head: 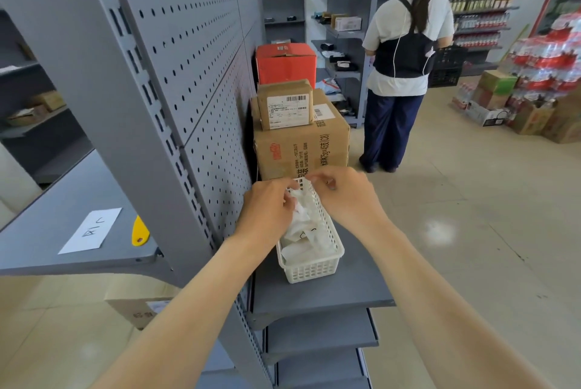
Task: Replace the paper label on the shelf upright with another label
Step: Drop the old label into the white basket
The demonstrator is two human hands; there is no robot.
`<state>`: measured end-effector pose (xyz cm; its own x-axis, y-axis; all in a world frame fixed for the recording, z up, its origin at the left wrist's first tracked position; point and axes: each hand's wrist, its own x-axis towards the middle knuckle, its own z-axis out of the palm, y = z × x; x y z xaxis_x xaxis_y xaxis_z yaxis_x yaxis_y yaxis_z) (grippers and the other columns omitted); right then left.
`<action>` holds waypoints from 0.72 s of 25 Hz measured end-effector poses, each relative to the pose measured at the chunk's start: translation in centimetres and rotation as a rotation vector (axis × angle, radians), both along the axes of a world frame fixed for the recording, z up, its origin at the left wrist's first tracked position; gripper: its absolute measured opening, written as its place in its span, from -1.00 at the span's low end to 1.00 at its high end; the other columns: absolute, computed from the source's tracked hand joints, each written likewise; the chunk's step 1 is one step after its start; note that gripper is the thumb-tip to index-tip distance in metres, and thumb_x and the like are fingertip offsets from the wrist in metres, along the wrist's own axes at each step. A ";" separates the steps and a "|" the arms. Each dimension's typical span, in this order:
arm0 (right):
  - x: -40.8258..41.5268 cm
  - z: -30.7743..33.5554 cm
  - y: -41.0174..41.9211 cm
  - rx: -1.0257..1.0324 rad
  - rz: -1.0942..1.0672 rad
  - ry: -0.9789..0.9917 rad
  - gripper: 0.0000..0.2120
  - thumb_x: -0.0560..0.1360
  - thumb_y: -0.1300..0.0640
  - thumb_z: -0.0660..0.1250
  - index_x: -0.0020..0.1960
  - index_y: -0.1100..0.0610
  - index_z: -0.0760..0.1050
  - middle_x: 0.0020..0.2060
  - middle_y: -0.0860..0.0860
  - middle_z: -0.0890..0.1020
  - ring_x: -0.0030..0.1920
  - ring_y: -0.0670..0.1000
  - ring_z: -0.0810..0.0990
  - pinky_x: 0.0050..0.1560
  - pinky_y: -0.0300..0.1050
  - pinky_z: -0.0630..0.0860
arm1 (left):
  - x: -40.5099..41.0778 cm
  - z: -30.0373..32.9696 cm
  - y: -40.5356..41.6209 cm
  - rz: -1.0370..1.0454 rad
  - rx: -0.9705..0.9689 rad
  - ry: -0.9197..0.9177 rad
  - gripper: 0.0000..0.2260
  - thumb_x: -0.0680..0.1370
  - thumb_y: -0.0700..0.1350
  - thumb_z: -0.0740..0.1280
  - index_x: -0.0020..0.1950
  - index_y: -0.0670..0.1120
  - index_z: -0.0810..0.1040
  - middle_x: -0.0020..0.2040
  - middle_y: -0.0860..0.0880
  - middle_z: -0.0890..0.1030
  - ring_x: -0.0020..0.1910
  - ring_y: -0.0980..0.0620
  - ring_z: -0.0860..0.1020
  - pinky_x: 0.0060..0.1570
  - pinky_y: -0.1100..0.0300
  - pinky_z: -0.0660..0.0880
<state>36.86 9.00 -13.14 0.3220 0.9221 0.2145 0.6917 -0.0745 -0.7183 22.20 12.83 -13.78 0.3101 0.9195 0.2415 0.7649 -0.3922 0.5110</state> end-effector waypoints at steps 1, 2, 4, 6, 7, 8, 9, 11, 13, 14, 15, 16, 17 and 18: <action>0.1 -0.1 -0.2 0.000 0.001 -0.001 -0.74 0.61 0.03 0.26 0.16 -0.15 0.69 0.09 -0.15 0.73 0.13 -0.01 0.66 0.02 -0.11 0.52 | 0.1 -0.2 0.0 -0.001 -0.004 -0.020 -0.76 0.62 -0.20 0.31 0.19 0.04 0.68 -0.01 0.02 0.74 -0.02 0.02 0.69 0.11 0.12 0.60; 0.2 -0.3 -0.4 -0.008 -0.002 -0.004 -0.74 0.61 0.03 0.26 0.15 -0.16 0.69 0.00 -0.18 0.72 0.10 -0.01 0.66 0.01 -0.11 0.52 | 0.2 -0.5 -0.1 0.002 0.000 -0.024 -0.75 0.63 -0.21 0.30 0.17 0.03 0.70 0.03 0.00 0.74 0.02 0.00 0.69 0.13 0.10 0.60; 0.5 -0.6 -1.1 -0.035 -0.016 -0.024 -0.74 0.61 0.04 0.25 0.13 -0.16 0.69 -0.17 -0.23 0.63 0.05 -0.01 0.64 -0.02 -0.11 0.48 | 0.3 -1.0 -0.1 0.007 0.023 0.007 -0.73 0.64 -0.22 0.26 0.18 0.03 0.70 0.16 -0.03 0.71 0.13 -0.06 0.67 0.18 0.09 0.58; 0.8 -0.6 -1.8 -0.035 -0.029 -0.026 -0.74 0.61 0.03 0.25 0.13 -0.16 0.69 -0.17 -0.22 0.64 0.05 0.01 0.65 0.00 -0.12 0.47 | 0.5 -1.2 0.0 -0.002 0.065 0.026 -0.73 0.66 -0.20 0.25 0.20 0.06 0.68 0.22 -0.01 0.68 0.17 -0.06 0.64 0.18 0.12 0.55; 0.9 -0.4 -2.2 -0.011 -0.032 -0.017 -0.75 0.62 0.03 0.25 0.14 -0.15 0.69 -0.10 -0.20 0.68 0.08 0.00 0.66 0.03 -0.11 0.49 | 0.5 -1.0 -0.2 -0.018 0.087 0.011 -0.73 0.66 -0.19 0.24 0.20 0.07 0.67 0.20 0.02 0.68 0.16 -0.04 0.64 0.16 0.13 0.52; 0.8 0.0 -2.6 0.031 -0.032 0.004 -0.76 0.63 0.03 0.26 0.15 -0.14 0.69 -0.01 -0.18 0.73 0.10 -0.03 0.68 0.09 -0.09 0.53 | 0.5 -0.5 -0.7 -0.041 0.105 -0.022 -0.74 0.67 -0.17 0.24 0.22 0.07 0.65 0.19 0.05 0.68 0.16 -0.01 0.63 0.15 0.15 0.51; 0.5 0.6 -2.9 0.084 -0.027 0.036 -0.76 0.63 0.04 0.28 0.18 -0.13 0.68 0.05 -0.18 0.74 0.09 -0.08 0.68 0.15 -0.09 0.57 | 0.3 0.2 -1.3 -0.073 0.128 -0.070 -0.75 0.66 -0.14 0.25 0.24 0.07 0.64 0.18 0.08 0.68 0.16 0.03 0.63 0.16 0.16 0.52; -0.3 2.4 -3.7 0.208 -0.002 0.096 -0.76 0.62 0.07 0.31 0.23 -0.12 0.64 0.03 -0.26 0.71 0.03 -0.21 0.66 0.20 -0.15 0.58 | -0.7 2.3 -3.1 -0.148 0.198 -0.196 -0.76 0.65 -0.09 0.28 0.28 0.06 0.62 0.16 0.12 0.68 0.16 0.13 0.62 0.18 0.16 0.56; -2.1 4.7 -4.4 0.342 0.039 0.152 -0.76 0.61 0.08 0.34 0.24 -0.12 0.62 -0.02 -0.28 0.69 0.00 -0.24 0.66 0.15 -0.26 0.58 | -2.7 4.9 -5.2 -0.198 0.302 -0.332 -0.77 0.62 -0.07 0.32 0.26 0.03 0.63 0.08 0.13 0.69 0.08 0.22 0.64 0.04 0.25 0.62; -3.2 5.8 -4.8 0.408 0.049 0.187 -0.75 0.60 0.08 0.35 0.24 -0.11 0.62 -0.02 -0.24 0.70 0.00 -0.20 0.68 0.12 -0.27 0.58 | -4.1 6.2 -6.3 -0.206 0.357 -0.388 -0.79 0.61 -0.07 0.34 0.22 0.00 0.65 0.02 0.14 0.69 0.02 0.21 0.65 -0.06 0.34 0.61; -4.6 6.8 -5.2 0.474 0.054 0.225 -0.76 0.59 0.09 0.36 0.24 -0.08 0.62 -0.01 -0.20 0.71 0.00 -0.16 0.69 0.10 -0.25 0.60 | -5.5 7.5 -7.4 -0.209 0.405 -0.430 -0.81 0.60 -0.09 0.34 0.18 -0.02 0.67 -0.04 0.15 0.69 -0.03 0.18 0.66 -0.16 0.38 0.59; -6.2 7.7 -5.8 0.540 0.060 0.264 -0.78 0.58 0.11 0.37 0.21 -0.04 0.61 -0.01 -0.16 0.70 -0.02 -0.12 0.70 0.09 -0.18 0.63 | -7.1 8.6 -8.5 -0.221 0.442 -0.461 -0.83 0.59 -0.10 0.34 0.13 -0.04 0.68 -0.10 0.16 0.68 -0.09 0.14 0.66 -0.22 0.36 0.59; -8.0 8.5 -6.5 0.606 0.066 0.300 -0.82 0.57 0.12 0.38 0.16 -0.01 0.60 -0.03 -0.14 0.68 -0.04 -0.06 0.71 0.08 -0.06 0.66 | -8.7 9.6 -9.7 -0.248 0.462 -0.488 -0.85 0.59 -0.12 0.34 0.08 -0.05 0.68 -0.16 0.17 0.67 -0.15 0.11 0.66 -0.26 0.29 0.60; -9.8 9.2 -7.1 0.669 0.075 0.330 -0.85 0.55 0.12 0.39 0.11 0.01 0.57 -0.07 -0.13 0.65 -0.06 0.03 0.71 0.05 0.08 0.67 | -10.3 10.2 -10.6 -0.281 0.469 -0.509 -0.86 0.58 -0.12 0.33 0.04 -0.06 0.68 -0.20 0.18 0.65 -0.21 0.09 0.65 -0.28 0.22 0.62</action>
